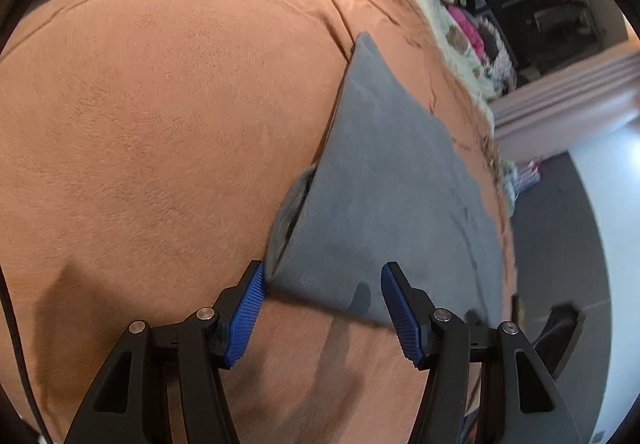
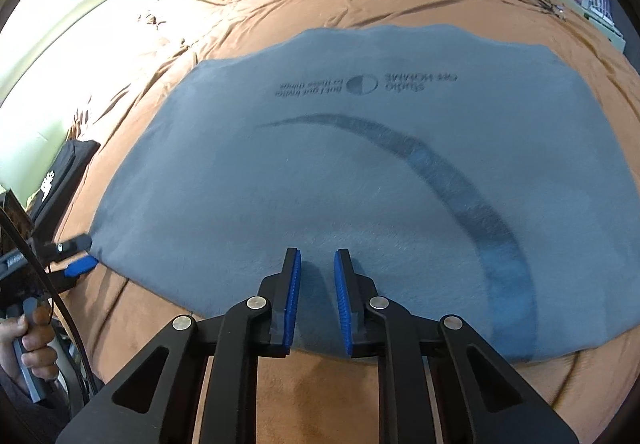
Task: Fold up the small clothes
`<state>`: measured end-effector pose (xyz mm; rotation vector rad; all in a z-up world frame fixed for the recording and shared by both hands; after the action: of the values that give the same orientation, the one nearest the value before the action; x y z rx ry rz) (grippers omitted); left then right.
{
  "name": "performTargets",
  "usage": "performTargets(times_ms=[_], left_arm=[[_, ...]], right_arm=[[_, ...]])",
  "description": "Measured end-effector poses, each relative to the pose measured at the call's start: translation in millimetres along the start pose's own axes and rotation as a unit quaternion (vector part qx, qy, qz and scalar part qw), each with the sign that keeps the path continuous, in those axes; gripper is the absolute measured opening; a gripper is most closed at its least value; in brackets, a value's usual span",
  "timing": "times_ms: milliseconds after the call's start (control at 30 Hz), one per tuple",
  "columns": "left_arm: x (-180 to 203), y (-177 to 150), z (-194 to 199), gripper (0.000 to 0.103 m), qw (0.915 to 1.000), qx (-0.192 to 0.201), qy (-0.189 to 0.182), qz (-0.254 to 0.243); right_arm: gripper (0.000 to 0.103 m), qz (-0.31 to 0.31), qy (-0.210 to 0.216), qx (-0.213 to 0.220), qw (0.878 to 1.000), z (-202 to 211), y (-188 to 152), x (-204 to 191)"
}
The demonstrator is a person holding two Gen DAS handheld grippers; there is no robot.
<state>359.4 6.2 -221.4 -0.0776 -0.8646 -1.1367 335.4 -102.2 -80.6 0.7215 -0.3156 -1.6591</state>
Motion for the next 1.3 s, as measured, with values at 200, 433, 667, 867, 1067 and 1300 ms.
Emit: performTargets(times_ms=[200,433,667,867,1067,1300], left_arm=[[-1,5,-4,0.033,0.9987,0.018,-0.033,0.034],[3,5,-5,0.008,0.9991,0.02,-0.023,0.028],[28,14,14,0.005,0.9985,0.04,-0.037,0.0],[60,29,26,0.005,0.996,0.049,-0.072,-0.018],[102,41,35,0.005,0.9925,0.053,-0.098,-0.052],[171,56,33,0.005,0.9874,0.056,-0.115,-0.094]], right_arm=[[0.013,-0.015,0.016,-0.019,1.0,-3,-19,5],[0.006,-0.003,0.02,-0.027,0.999,3,-23,4],[0.0,-0.023,0.045,-0.024,0.998,14,-16,13],[0.0,-0.054,0.058,-0.015,0.997,14,-6,25],[0.0,-0.079,0.088,-0.026,0.993,-1,-17,29],[0.0,-0.079,0.108,-0.031,0.991,-4,-20,38]])
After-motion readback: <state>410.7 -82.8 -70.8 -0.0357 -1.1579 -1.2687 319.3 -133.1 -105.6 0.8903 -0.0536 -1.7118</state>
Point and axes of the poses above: each gripper's, at about its wrist camera, not at the fingertips, and z roughly against the way its jaws point, x to its right, y to its top, the point moved 6 cm from there along -z, roughly the way its jaws point, and after that the axes turned 5 degrees about -z, right-handed, at the moved point
